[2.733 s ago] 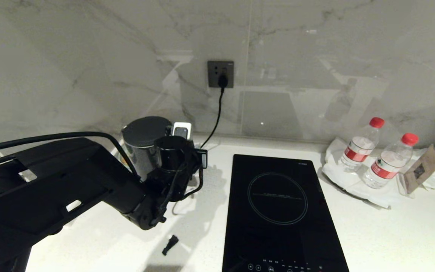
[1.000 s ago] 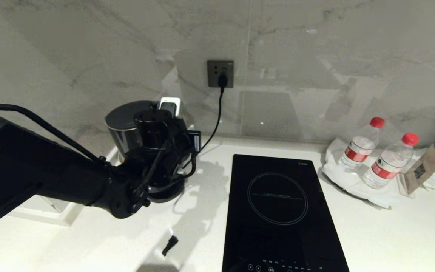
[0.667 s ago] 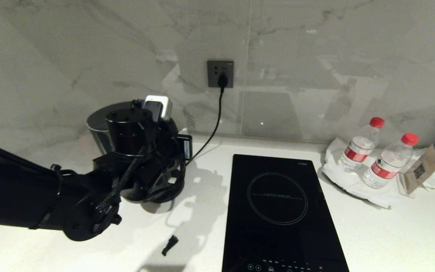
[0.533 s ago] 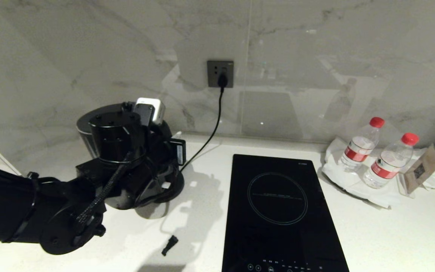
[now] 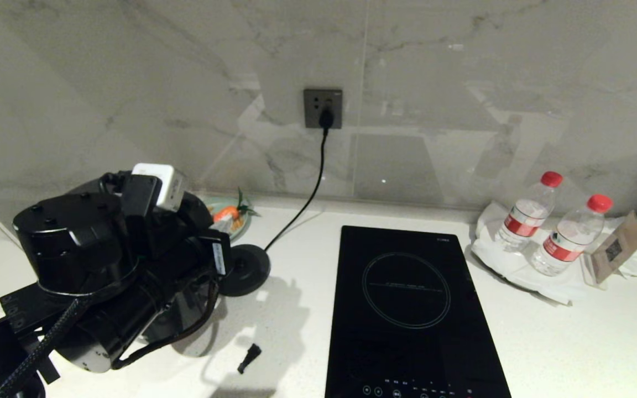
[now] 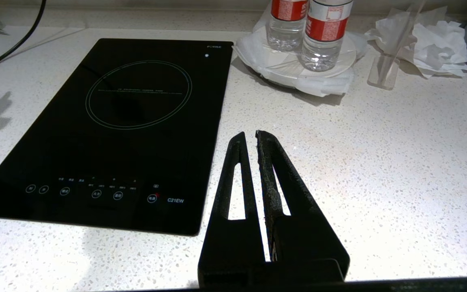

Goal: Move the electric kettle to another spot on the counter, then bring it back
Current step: Place it by the sink

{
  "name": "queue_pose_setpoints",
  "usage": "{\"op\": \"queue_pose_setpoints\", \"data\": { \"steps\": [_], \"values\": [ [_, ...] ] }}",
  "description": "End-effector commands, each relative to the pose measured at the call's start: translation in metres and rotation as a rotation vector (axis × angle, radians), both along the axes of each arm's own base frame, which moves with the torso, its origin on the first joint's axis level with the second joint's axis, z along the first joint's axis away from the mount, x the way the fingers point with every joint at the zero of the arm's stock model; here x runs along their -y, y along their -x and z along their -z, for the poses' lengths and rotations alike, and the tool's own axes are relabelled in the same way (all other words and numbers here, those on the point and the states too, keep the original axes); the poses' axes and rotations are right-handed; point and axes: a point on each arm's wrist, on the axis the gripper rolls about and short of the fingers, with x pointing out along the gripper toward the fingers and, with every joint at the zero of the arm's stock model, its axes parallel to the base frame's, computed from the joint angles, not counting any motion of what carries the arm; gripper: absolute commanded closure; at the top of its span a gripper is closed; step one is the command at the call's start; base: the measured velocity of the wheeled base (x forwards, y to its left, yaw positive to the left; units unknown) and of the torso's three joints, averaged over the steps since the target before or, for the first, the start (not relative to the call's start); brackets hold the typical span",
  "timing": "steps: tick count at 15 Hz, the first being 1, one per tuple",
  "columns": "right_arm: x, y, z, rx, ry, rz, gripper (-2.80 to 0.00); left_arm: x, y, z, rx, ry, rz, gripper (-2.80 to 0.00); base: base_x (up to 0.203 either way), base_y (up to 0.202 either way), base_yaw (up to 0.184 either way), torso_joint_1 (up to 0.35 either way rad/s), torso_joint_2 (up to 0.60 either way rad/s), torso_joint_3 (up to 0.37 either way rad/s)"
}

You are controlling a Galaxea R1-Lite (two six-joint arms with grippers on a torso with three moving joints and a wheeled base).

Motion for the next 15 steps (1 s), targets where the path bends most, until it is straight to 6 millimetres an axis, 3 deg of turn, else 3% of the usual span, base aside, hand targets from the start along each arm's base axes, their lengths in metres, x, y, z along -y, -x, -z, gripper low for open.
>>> {"op": "queue_pose_setpoints", "data": {
  "steps": [1,6,15],
  "values": [
    [0.0000,0.0000,0.0000,0.000,0.000,0.000,0.00,-0.0059,0.0075,0.0045,-0.014,0.016,-0.006,0.00,0.000,0.000,0.000,0.000,0.00,0.000],
    [0.0000,0.0000,0.0000,0.000,0.000,0.000,0.00,-0.0056,0.0071,0.0062,-0.022,0.025,-0.008,0.00,0.000,0.000,0.000,0.000,0.00,0.016],
    [0.0000,0.0000,0.0000,0.000,0.000,0.000,0.00,-0.0045,0.0056,0.0092,-0.032,0.018,-0.008,0.00,0.000,0.000,0.000,0.000,0.00,0.184]
  ]
}}
